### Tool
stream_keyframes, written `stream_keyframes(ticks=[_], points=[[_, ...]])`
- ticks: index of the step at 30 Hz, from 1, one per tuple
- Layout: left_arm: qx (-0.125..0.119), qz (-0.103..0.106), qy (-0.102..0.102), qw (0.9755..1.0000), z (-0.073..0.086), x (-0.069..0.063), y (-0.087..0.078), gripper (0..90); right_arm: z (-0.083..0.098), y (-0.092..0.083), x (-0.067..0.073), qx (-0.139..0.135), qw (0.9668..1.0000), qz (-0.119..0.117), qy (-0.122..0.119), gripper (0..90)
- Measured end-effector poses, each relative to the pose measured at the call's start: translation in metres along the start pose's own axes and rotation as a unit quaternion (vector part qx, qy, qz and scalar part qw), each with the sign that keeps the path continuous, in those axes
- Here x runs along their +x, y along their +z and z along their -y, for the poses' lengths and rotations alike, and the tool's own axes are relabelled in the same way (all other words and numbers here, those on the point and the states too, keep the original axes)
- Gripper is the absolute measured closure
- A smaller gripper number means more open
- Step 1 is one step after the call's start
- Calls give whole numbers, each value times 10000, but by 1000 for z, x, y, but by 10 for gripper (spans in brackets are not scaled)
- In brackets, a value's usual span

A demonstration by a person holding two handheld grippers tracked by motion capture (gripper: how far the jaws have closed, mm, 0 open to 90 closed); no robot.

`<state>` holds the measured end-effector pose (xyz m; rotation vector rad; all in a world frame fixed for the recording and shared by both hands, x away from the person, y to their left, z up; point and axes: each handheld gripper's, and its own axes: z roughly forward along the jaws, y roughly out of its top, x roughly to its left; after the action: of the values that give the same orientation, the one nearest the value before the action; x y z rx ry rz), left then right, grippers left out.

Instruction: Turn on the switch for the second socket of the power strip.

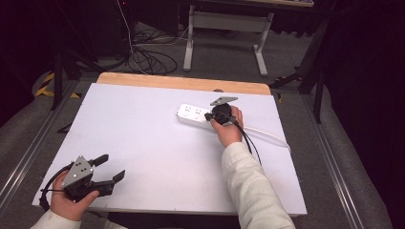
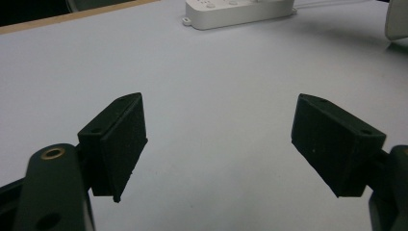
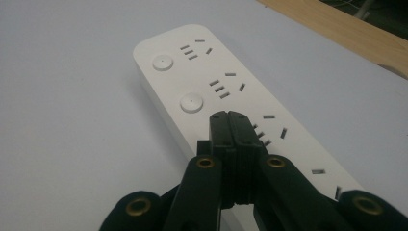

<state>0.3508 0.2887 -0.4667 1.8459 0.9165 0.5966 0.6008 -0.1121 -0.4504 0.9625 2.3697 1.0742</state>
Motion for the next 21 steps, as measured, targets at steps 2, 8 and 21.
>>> stream_keyframes(ticks=[2,8,21], points=[[3,0,-5,10000,0,0,0,202,1,1,0,20,10000,5,-10,900],[5,3,-14,10000,0,0,0,202,1,4,-1,62,10000,24,-17,900],[2,23,-58,10000,0,0,0,203,3,7,-1,56,10000,36,-57,900]])
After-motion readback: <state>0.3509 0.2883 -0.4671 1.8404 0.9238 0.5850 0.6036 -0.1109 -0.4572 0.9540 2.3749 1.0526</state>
